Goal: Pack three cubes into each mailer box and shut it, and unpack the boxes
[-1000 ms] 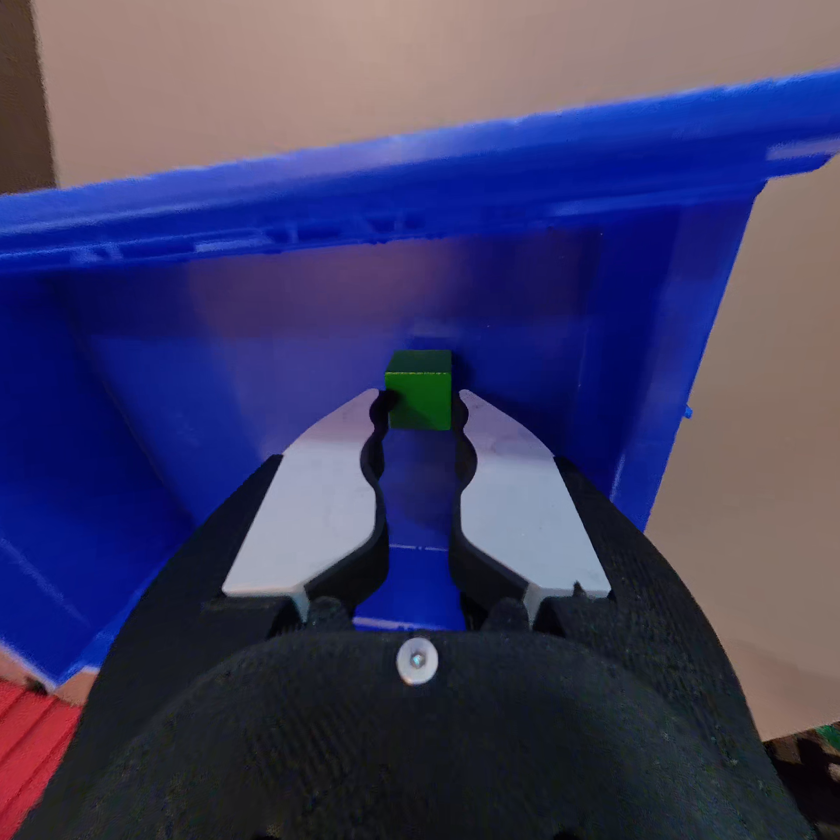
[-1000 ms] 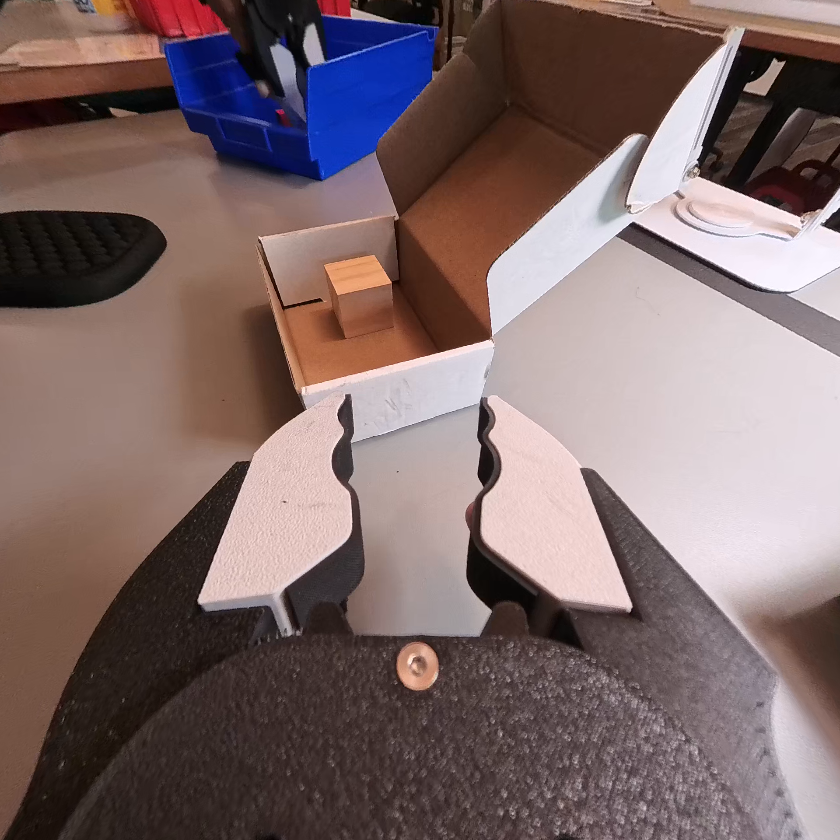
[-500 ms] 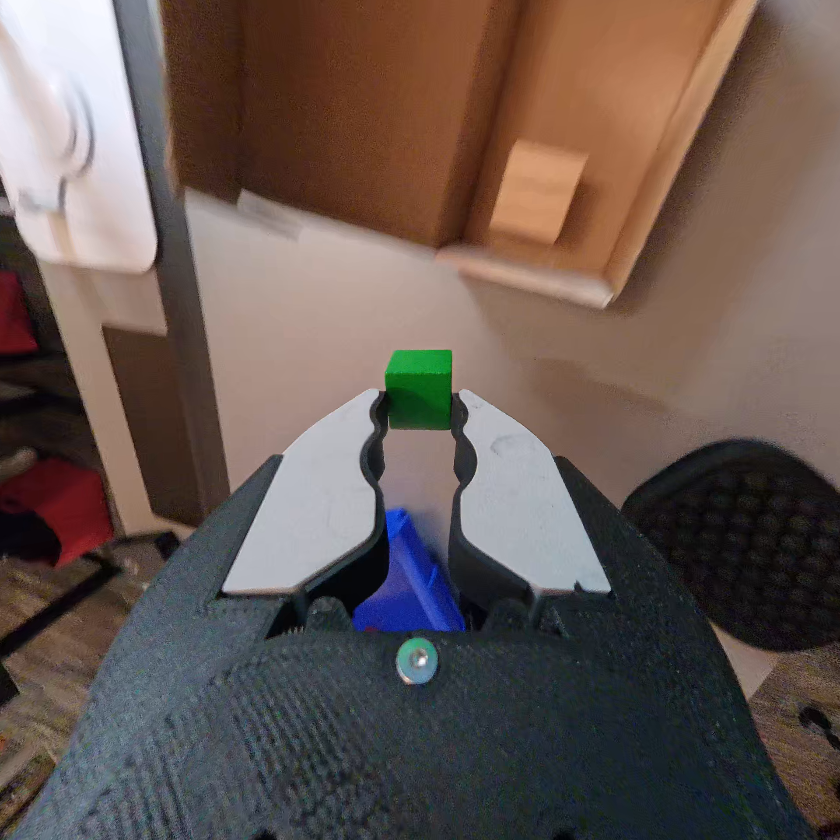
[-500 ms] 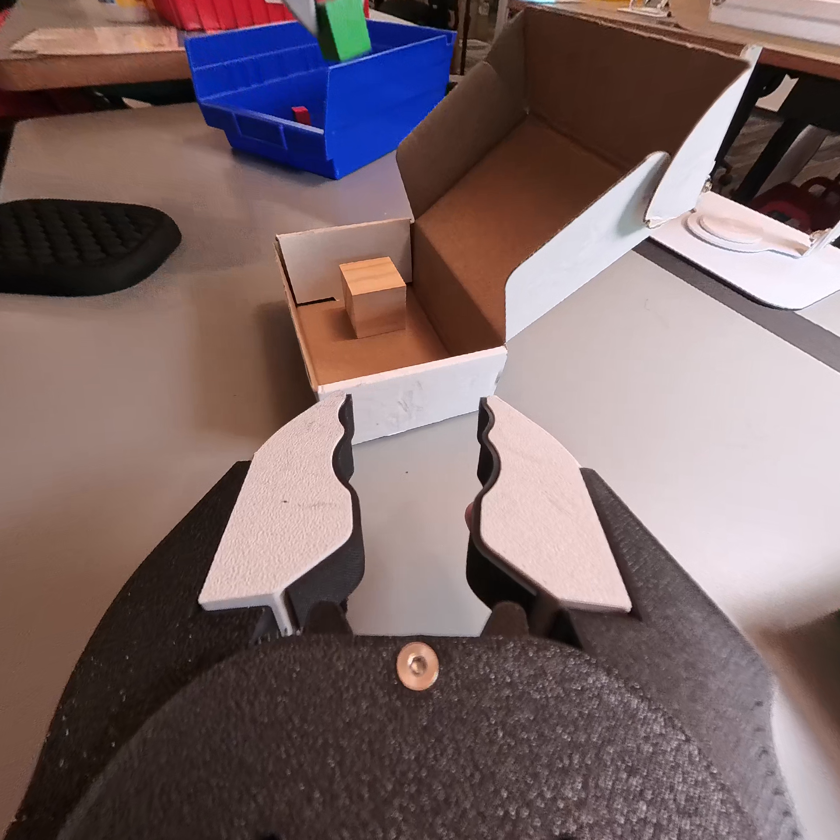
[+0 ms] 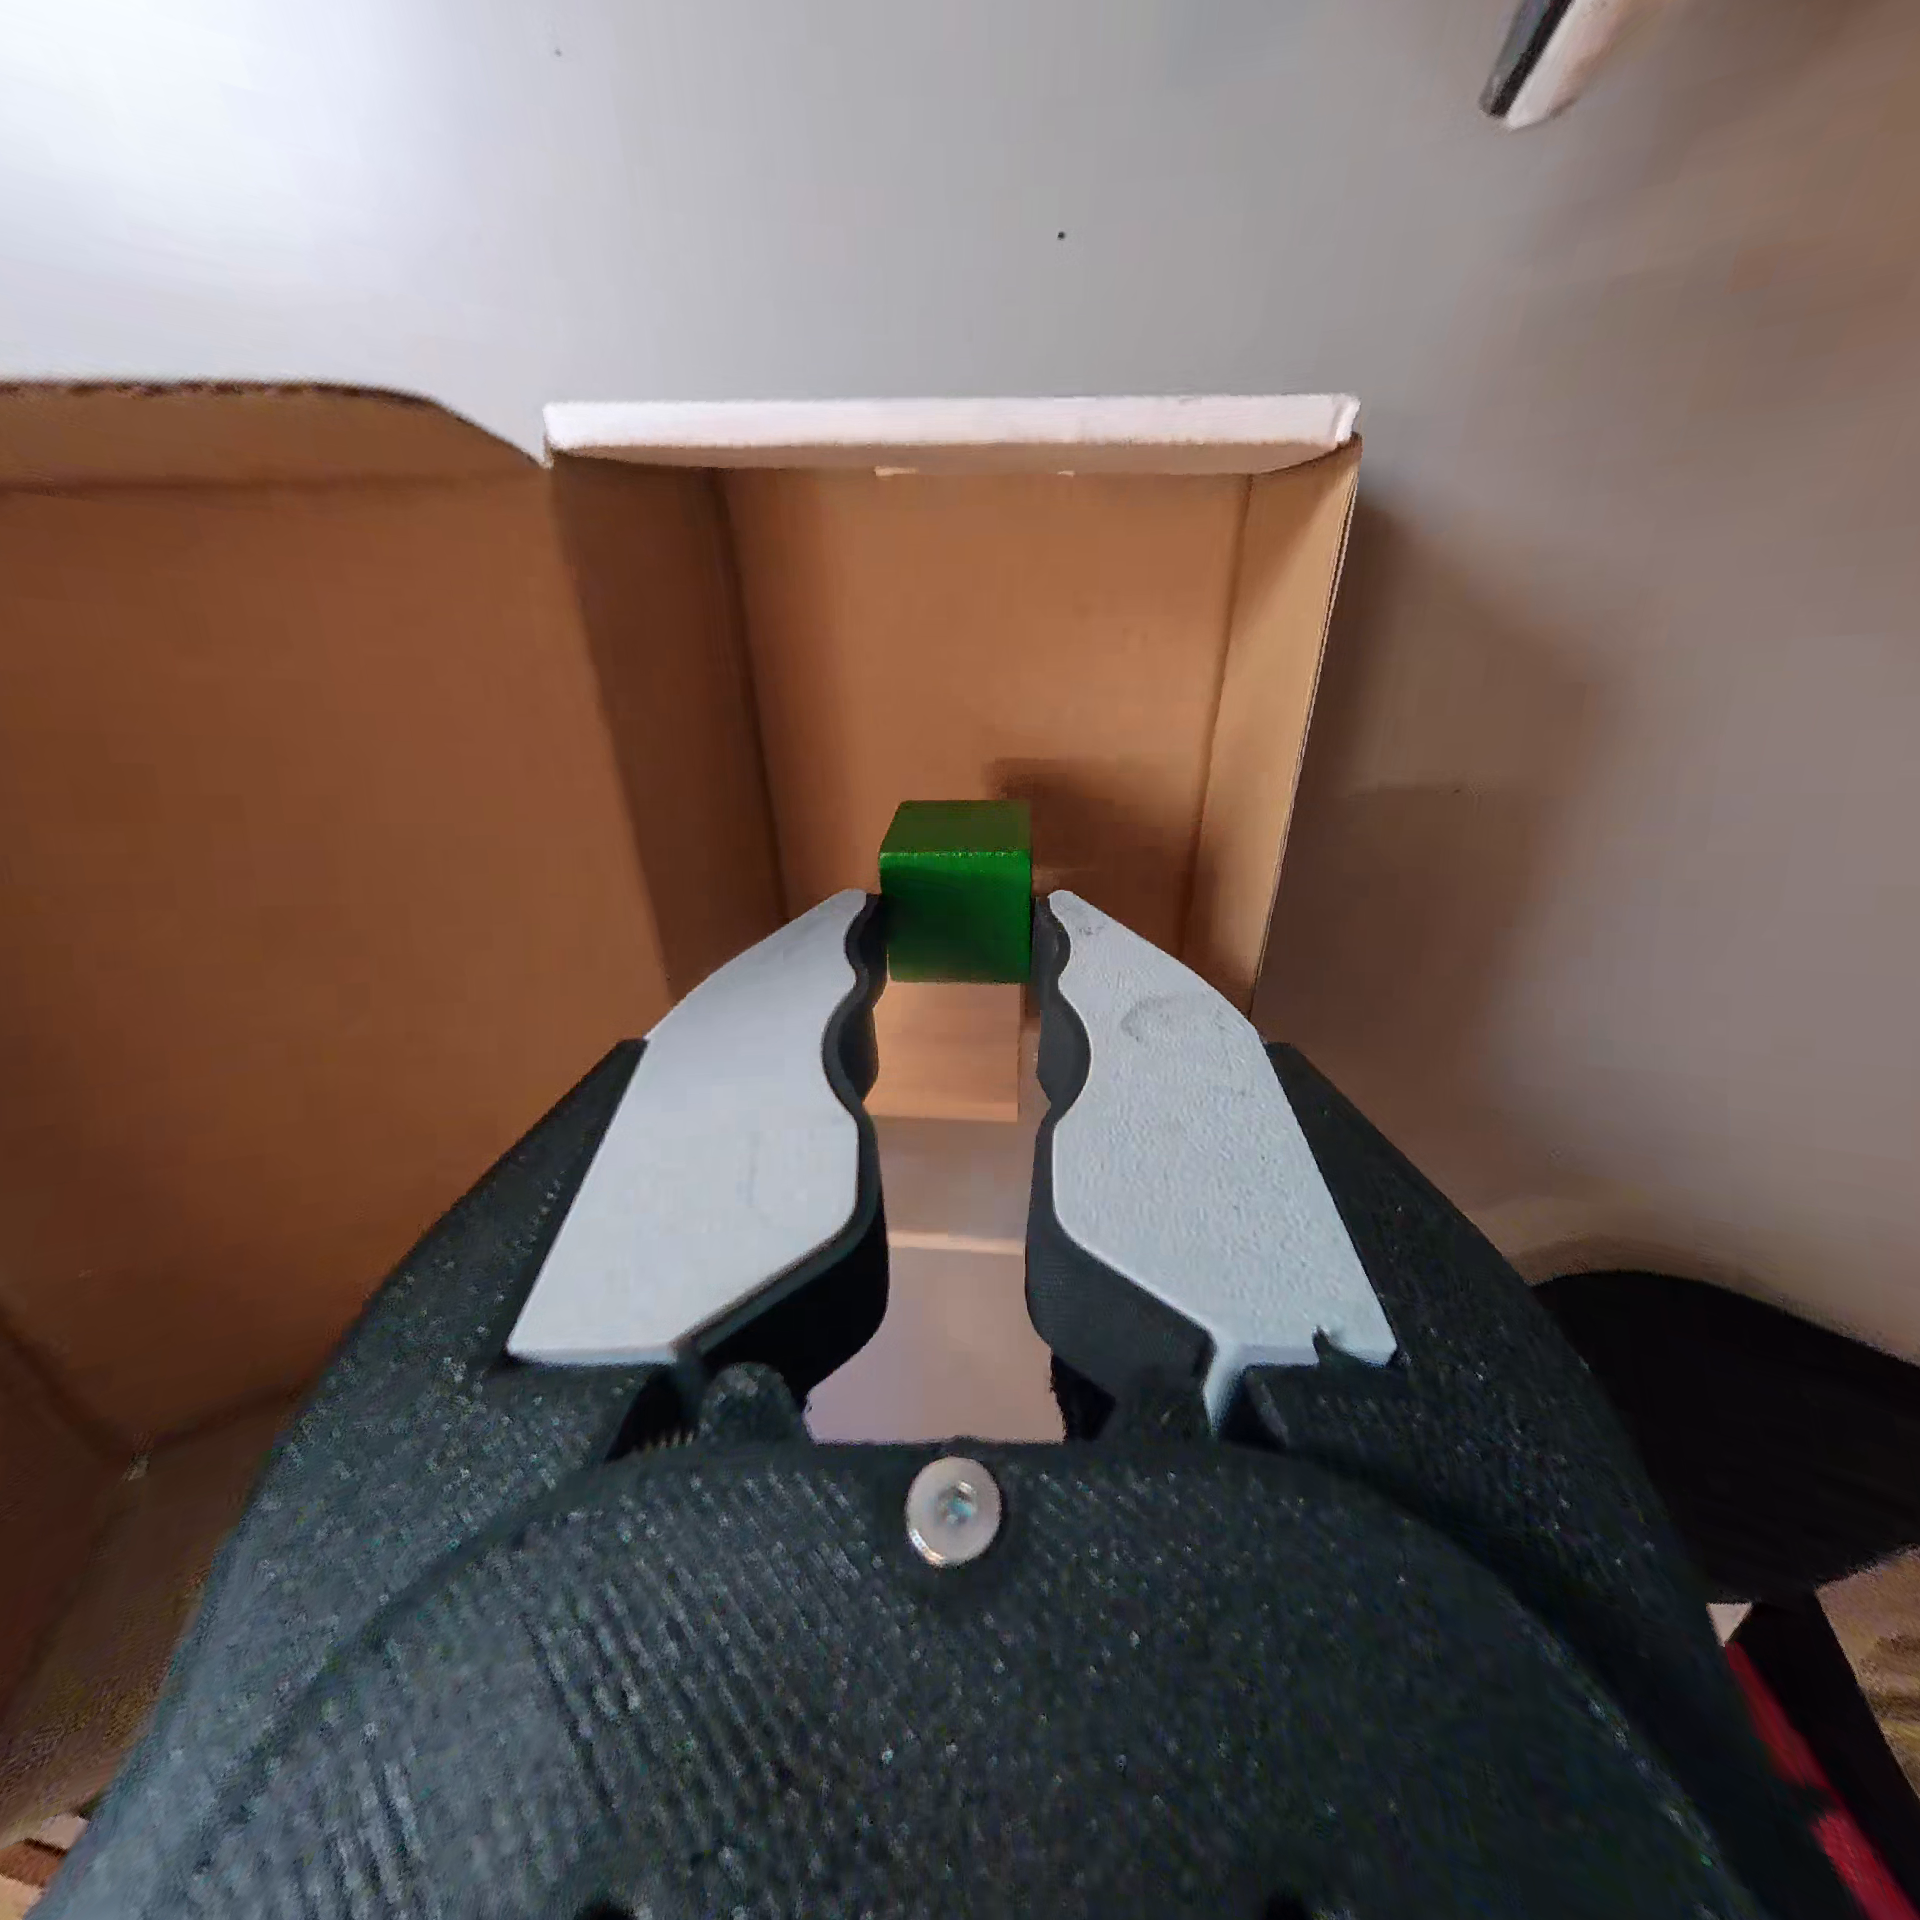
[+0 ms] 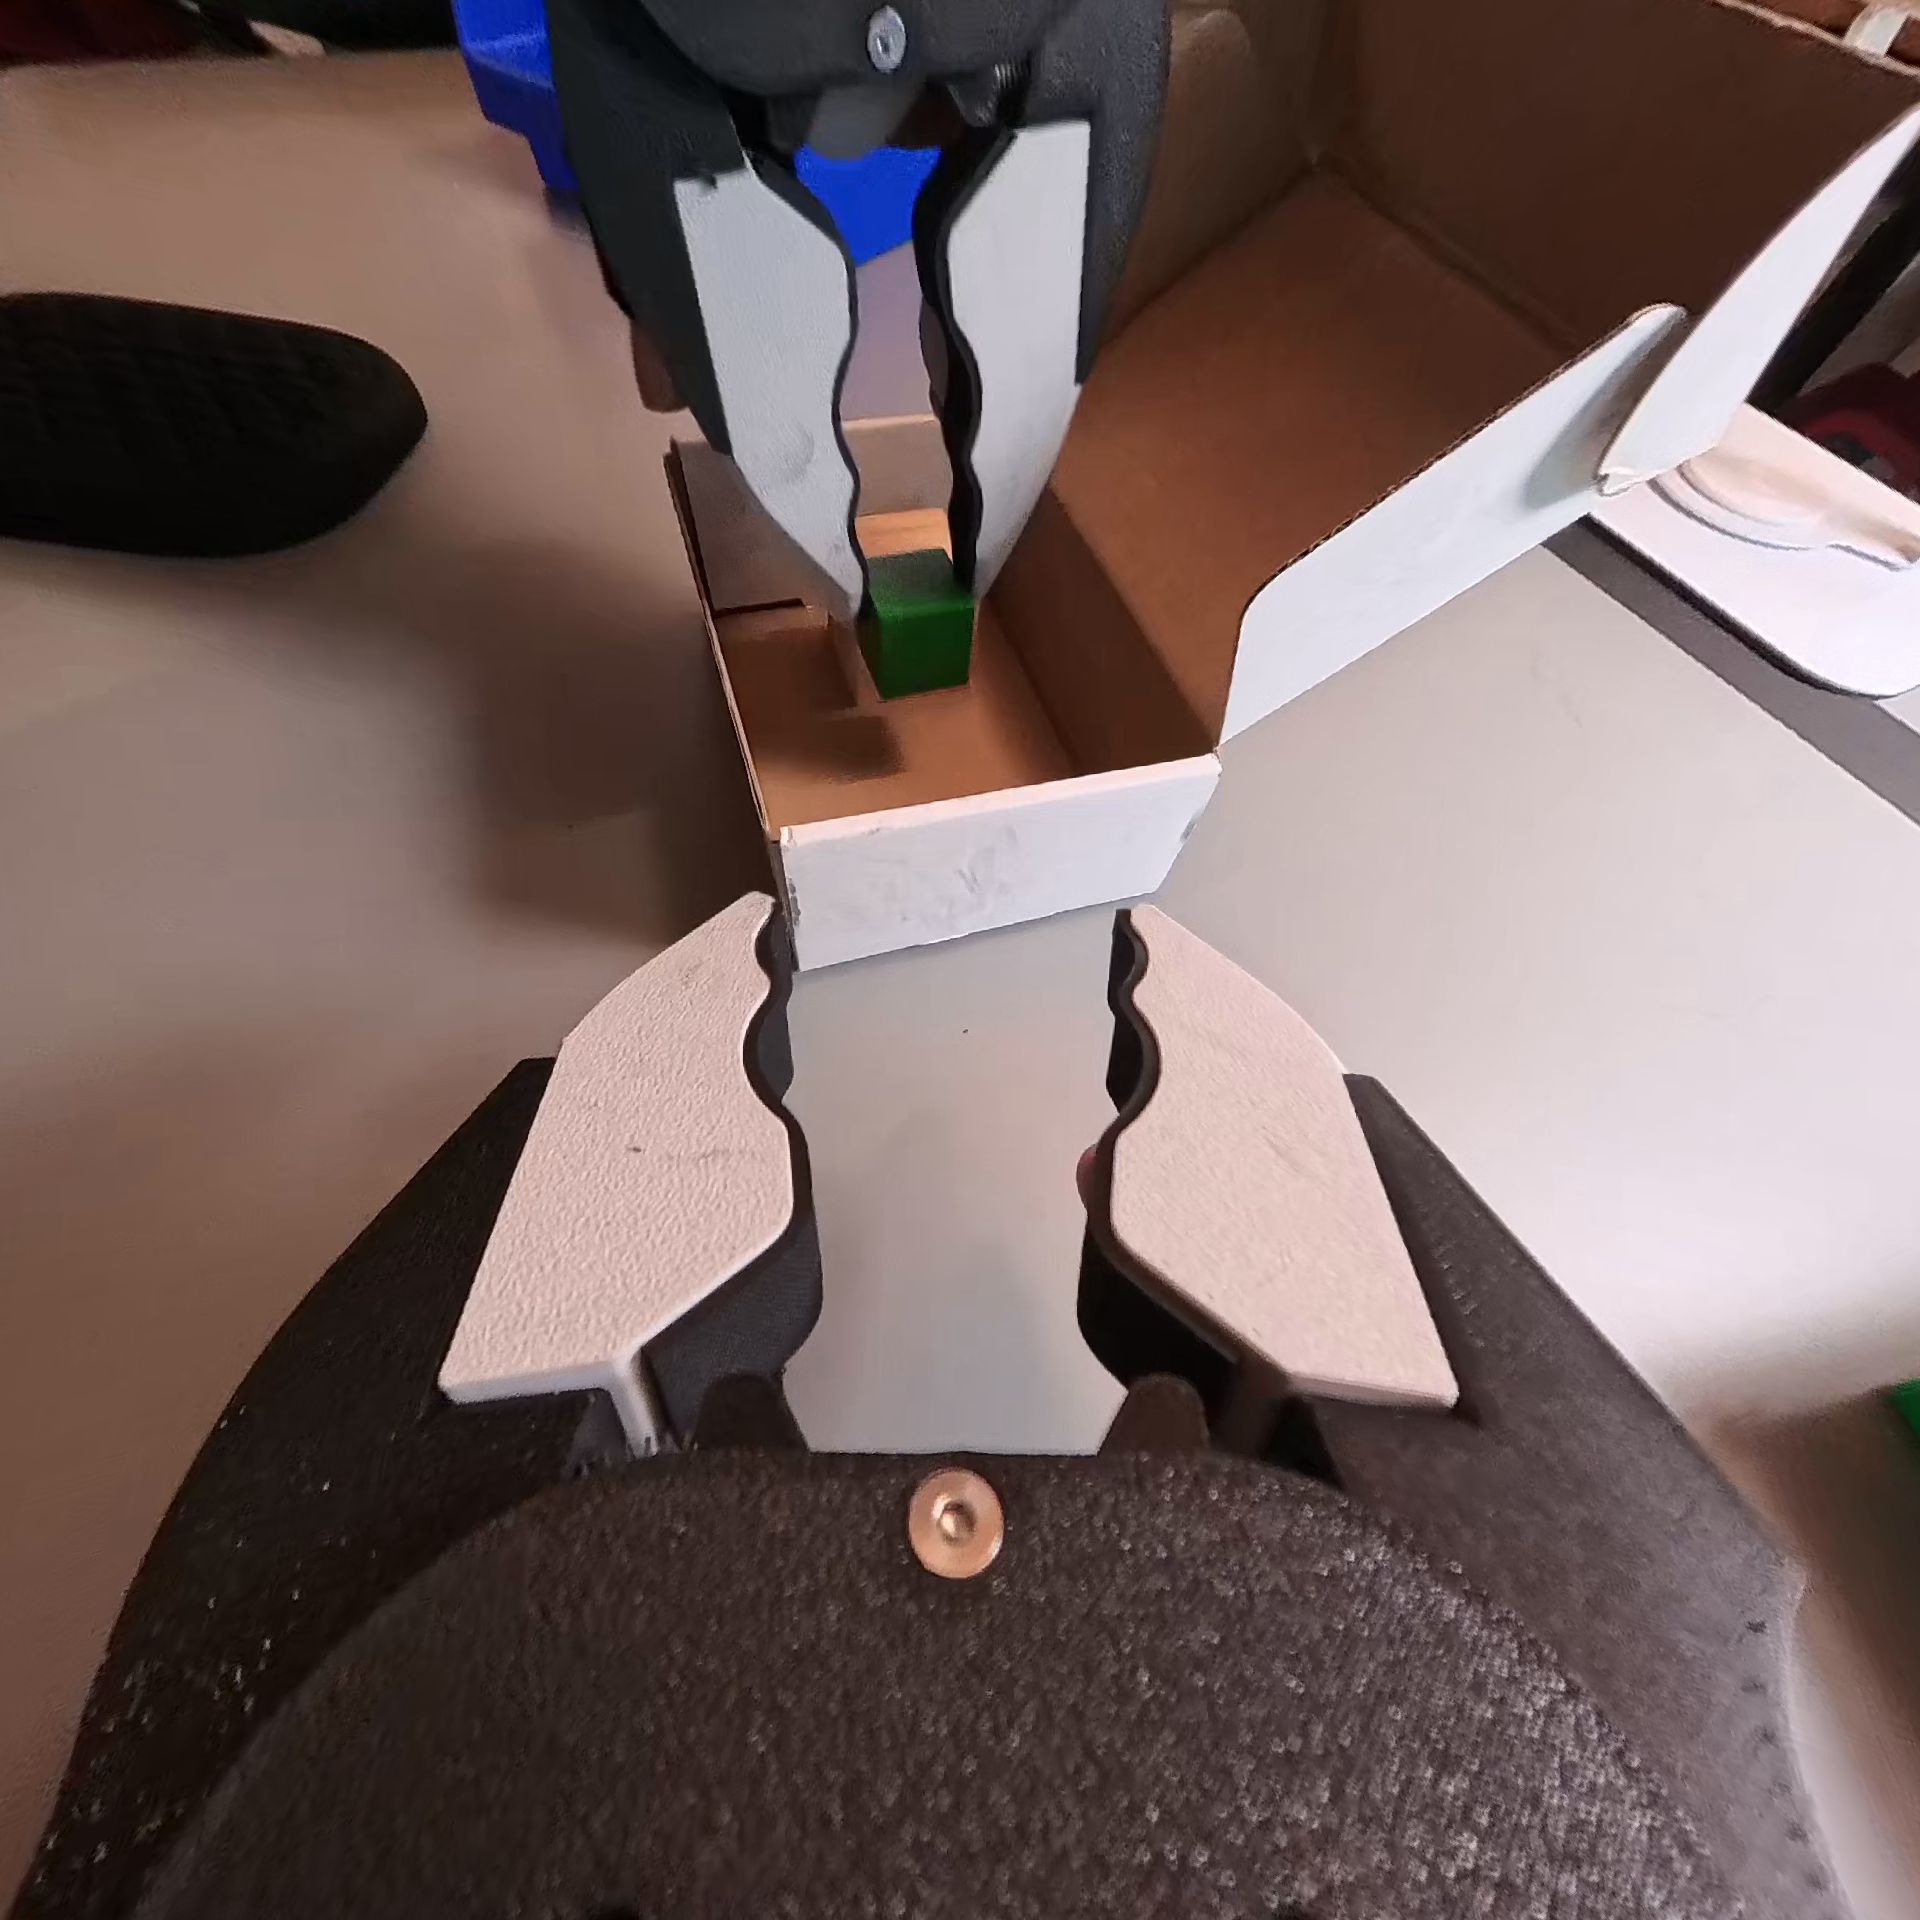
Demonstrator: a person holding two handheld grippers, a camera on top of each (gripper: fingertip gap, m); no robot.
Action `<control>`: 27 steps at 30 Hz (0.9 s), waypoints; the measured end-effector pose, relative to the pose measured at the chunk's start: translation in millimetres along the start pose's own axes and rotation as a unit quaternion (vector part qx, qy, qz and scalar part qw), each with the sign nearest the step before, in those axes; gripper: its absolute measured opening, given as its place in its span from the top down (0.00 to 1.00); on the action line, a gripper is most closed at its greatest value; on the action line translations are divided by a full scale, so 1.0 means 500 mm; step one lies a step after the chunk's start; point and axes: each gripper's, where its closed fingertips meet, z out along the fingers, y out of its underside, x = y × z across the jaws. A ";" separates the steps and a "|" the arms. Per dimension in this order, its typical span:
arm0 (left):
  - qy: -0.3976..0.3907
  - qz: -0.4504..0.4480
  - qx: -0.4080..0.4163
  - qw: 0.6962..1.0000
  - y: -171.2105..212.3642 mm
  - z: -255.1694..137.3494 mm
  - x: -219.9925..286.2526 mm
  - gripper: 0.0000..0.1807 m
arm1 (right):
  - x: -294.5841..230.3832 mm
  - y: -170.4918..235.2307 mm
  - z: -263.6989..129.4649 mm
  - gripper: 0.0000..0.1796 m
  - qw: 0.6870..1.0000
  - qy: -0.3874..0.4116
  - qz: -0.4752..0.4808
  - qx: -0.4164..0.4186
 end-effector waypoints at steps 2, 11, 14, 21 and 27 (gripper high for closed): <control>-0.002 0.010 -0.008 1.000 -0.003 0.013 -0.001 0.85 | -0.001 0.001 0.000 0.67 1.000 -0.001 0.000 -0.001; -0.018 0.024 -0.006 1.000 -0.005 0.046 -0.013 0.85 | 0.005 0.002 -0.003 0.68 1.000 0.002 0.008 0.000; -0.017 0.020 -0.003 1.000 -0.003 0.050 -0.013 0.85 | 0.005 0.004 -0.001 0.68 1.000 0.002 0.009 -0.003; -0.020 0.018 0.008 1.000 -0.005 0.052 -0.015 0.84 | 0.005 0.008 0.000 0.68 1.000 0.001 0.012 -0.005; -0.059 -0.002 0.058 0.997 0.009 -0.037 -0.031 0.81 | 0.008 0.008 -0.001 0.68 1.000 0.002 0.016 -0.003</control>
